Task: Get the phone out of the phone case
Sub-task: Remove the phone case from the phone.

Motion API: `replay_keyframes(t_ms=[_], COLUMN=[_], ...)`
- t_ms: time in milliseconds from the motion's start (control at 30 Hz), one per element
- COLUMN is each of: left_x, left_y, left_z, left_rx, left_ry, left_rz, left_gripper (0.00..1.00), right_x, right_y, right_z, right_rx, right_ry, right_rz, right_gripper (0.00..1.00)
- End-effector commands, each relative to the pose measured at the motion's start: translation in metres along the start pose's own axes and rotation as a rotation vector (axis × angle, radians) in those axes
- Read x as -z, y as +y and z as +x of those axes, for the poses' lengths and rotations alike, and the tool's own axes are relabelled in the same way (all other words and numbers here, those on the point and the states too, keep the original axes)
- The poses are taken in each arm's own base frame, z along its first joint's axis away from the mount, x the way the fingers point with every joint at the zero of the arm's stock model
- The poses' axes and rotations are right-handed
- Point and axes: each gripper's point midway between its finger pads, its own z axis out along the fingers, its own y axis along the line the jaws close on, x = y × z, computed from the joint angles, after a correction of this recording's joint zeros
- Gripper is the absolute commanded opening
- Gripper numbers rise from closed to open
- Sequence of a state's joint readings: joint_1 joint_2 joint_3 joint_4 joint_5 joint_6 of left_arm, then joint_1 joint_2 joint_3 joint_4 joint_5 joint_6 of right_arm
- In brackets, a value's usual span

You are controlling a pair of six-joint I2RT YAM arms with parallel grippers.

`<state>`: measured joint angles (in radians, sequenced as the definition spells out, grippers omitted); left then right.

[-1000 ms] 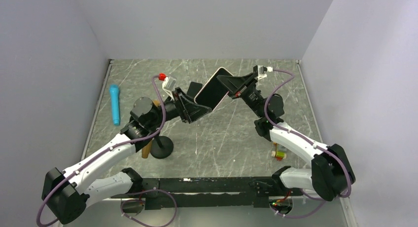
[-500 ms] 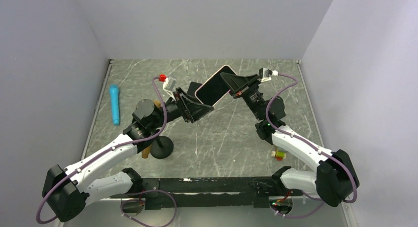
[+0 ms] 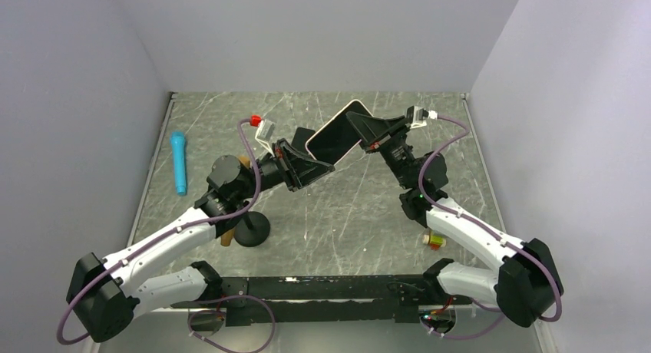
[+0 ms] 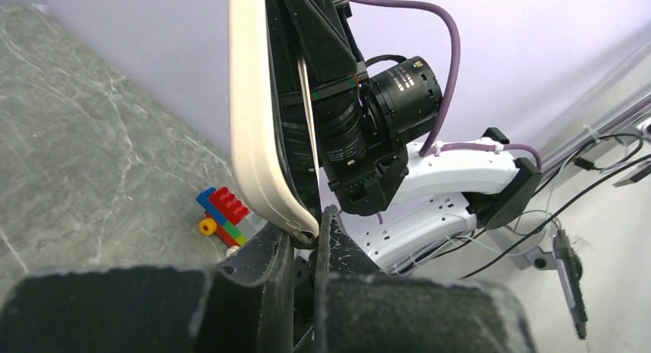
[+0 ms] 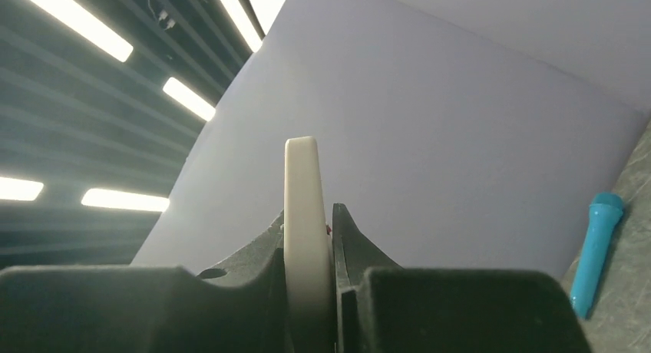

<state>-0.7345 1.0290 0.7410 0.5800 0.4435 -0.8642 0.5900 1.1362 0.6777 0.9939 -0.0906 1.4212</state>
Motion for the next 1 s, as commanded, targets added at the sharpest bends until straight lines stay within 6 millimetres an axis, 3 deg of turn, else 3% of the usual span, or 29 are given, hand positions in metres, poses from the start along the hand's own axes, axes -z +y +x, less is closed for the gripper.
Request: replay_keyframes(t_ms=[0,133,300,633,833,967], left_x=[0.0,0.011,0.009,0.008,0.006,0.008], left_y=[0.02,0.04,0.041,0.065,0.08,0.101], left_z=[-0.016,-0.024,-0.021,-0.025,-0.028,-0.03], left_rx=[-0.305,-0.545,-0.69,-0.688,-0.668,-0.613], left_ry=[-0.055,-0.113,-0.101,-0.017,0.023,0.024], left_rz=[-0.067,-0.134,-0.075,-0.023,-0.075,-0.16], left_gripper=[0.0,0.0,0.0,0.0,0.0,0.0], right_x=[-0.005,-0.002,-0.001,0.003,0.004,0.006], right_y=[0.029,0.026,0.031,0.045,0.049,0.058], right_z=[0.001,0.011,0.024,0.028,0.027,0.025], right_rx=[-0.132,-0.312,-0.5,-0.563,-0.579,-0.572], right_ry=[0.011,0.075,0.169,0.215,0.222,0.221], right_rz=[-0.014,-0.017,-0.074,-0.083,-0.109,-0.134], right_gripper=[0.0,0.0,0.0,0.0,0.0,0.0])
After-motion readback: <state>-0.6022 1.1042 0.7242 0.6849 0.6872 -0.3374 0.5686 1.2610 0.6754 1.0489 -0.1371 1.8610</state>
